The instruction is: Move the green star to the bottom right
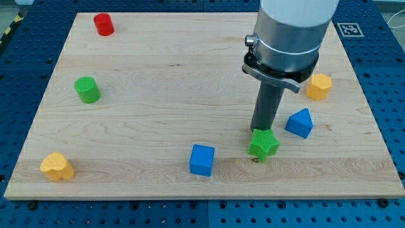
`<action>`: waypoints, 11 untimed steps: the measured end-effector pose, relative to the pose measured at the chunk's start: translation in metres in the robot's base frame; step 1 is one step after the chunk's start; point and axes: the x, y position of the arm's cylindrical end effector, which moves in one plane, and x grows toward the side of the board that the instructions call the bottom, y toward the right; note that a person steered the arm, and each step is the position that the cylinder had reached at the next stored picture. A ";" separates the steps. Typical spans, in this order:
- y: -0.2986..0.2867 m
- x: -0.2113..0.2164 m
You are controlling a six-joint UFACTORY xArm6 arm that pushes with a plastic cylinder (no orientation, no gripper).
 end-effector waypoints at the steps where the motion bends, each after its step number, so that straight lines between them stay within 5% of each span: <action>1: -0.003 -0.008; 4: -0.043 0.012; 8: 0.082 0.045; 11: 0.025 0.059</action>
